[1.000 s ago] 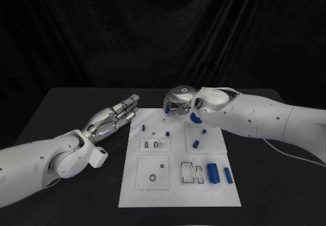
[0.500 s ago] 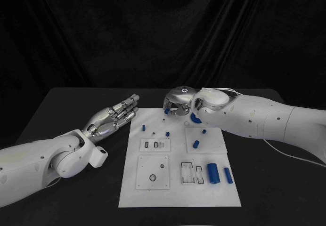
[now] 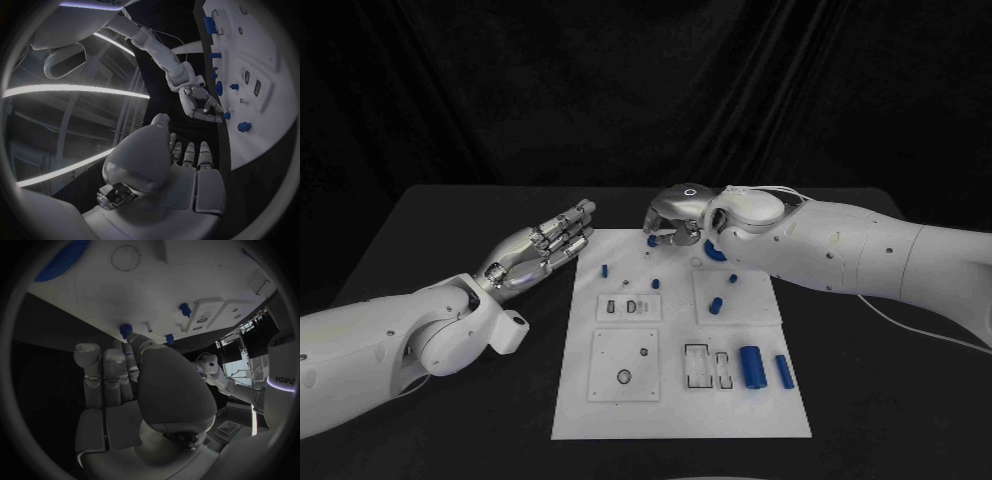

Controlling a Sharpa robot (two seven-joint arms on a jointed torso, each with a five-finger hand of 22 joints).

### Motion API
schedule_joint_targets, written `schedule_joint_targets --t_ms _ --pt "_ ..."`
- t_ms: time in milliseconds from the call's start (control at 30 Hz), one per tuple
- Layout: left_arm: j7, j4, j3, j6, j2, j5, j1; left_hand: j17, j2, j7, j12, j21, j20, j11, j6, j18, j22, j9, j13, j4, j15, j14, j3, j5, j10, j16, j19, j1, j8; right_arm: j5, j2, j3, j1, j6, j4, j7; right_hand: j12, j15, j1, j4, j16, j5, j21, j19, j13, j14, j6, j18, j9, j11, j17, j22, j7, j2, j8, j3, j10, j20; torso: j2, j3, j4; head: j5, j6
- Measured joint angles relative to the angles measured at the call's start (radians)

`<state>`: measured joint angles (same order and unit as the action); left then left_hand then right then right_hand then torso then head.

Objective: Assemble the parts on the task board

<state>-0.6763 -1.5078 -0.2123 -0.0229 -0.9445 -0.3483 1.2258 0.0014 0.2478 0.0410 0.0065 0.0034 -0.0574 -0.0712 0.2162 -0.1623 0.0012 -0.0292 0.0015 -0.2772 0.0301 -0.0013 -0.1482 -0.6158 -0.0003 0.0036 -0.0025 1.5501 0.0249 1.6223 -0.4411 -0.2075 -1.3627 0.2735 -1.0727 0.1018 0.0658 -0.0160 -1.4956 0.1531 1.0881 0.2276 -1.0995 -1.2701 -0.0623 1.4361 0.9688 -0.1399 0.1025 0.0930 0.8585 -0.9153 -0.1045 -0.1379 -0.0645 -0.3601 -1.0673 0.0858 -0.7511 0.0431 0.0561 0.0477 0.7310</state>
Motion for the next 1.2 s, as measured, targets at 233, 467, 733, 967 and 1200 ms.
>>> schedule_joint_targets --t_ms 233,467,733,967,1200 --pt "0.0 0.003 0.0 -0.001 0.0 0.0 0.0 0.0 0.0 -0.007 0.0 0.0 -0.003 0.0 0.007 0.0 0.0 0.0 0.0 0.003 0.0 0.0 0.003 0.0 0.0 0.0 0.003 0.0 0.0 -0.001 0.0 0.0 0.0 -0.018 0.001 -0.012 0.0 -0.004 0.004 -0.003 -0.008 -0.004 0.012 0.011 0.0 -0.004 -0.037 0.0 -0.007 0.004 -0.014 0.013 0.012 -0.004 0.0 0.003 0.039 0.0 0.0 0.0001 -0.0001 -0.001 0.002" --pt "0.0 0.005 0.0 -0.002 0.002 0.0 0.0 0.0 0.0 -0.007 0.0 0.0 -0.003 0.0 0.007 0.0 0.0 0.0 0.0 0.003 0.0 0.0 0.003 0.0 0.0 0.0 0.003 0.0 0.0 -0.002 -0.002 0.0 0.0 -0.025 -0.001 -0.02 0.0 -0.006 0.011 -0.024 -0.031 -0.013 0.041 0.037 0.0 -0.025 -0.105 0.0 -0.022 0.004 -0.034 0.032 0.031 0.003 0.0 0.024 0.128 -0.002 0.0 0.0001 0.0 0.0 0.001" --pt "0.0 0.004 0.0 -0.004 -0.003 0.0 0.0 0.0 0.0 -0.007 0.0 0.0 -0.007 0.0 0.007 0.0 0.0 0.0 0.0 0.003 0.0 0.0 0.003 0.0 0.0 0.0 0.0 0.0 0.0 -0.002 -0.063 -0.002 -0.008 0.027 -0.064 -0.015 0.108 0.009 0.026 -0.029 -0.041 -0.016 0.08 0.067 -0.036 -0.047 -0.098 0.0 -0.022 -0.003 -0.054 0.057 -0.005 0.018 -0.023 0.051 0.044 0.011 0.0 0.0 -0.0005 -0.008 -0.007" --pt "0.0 -0.001 0.0 -0.004 -0.018 0.0 0.0 0.0 0.0 -0.007 0.0 0.0 -0.007 0.0 0.007 0.0 0.0 0.0 -0.001 0.002 0.0 0.0 0.004 0.0 0.0 0.0 0.0 0.0 0.0 -0.002 -0.234 0.002 -0.104 0.087 -0.25 -0.019 0.228 -0.014 0.055 -0.01 -0.03 -0.044 0.073 0.055 -0.091 -0.042 -0.081 0.0 -0.022 -0.04 -0.046 0.04 -0.008 0.021 -0.024 0.07 -0.03 -0.006 0.001 -0.0002 -0.0011 -0.011 -0.008" --pt "0.0 -0.006 0.0 -0.001 -0.026 0.0 0.0 0.0 0.0 -0.011 0.0 0.0 -0.007 0.0 0.011 0.0 0.0 0.0 -0.001 0.003 0.0 0.0 0.008 0.0 0.0 0.0 0.0 0.0 0.0 -0.005 -0.372 0.0 -0.126 0.081 -0.365 -0.06 0.972 -0.031 0.112 0.016 0.01 -0.074 0.156 0.104 -0.743 -0.073 -0.067 -0.025 -0.023 -0.081 0.029 0.061 0.013 0.041 -0.02 0.157 0.003 -0.023 0.001 -0.0001 -0.0017 -0.009 -0.016"
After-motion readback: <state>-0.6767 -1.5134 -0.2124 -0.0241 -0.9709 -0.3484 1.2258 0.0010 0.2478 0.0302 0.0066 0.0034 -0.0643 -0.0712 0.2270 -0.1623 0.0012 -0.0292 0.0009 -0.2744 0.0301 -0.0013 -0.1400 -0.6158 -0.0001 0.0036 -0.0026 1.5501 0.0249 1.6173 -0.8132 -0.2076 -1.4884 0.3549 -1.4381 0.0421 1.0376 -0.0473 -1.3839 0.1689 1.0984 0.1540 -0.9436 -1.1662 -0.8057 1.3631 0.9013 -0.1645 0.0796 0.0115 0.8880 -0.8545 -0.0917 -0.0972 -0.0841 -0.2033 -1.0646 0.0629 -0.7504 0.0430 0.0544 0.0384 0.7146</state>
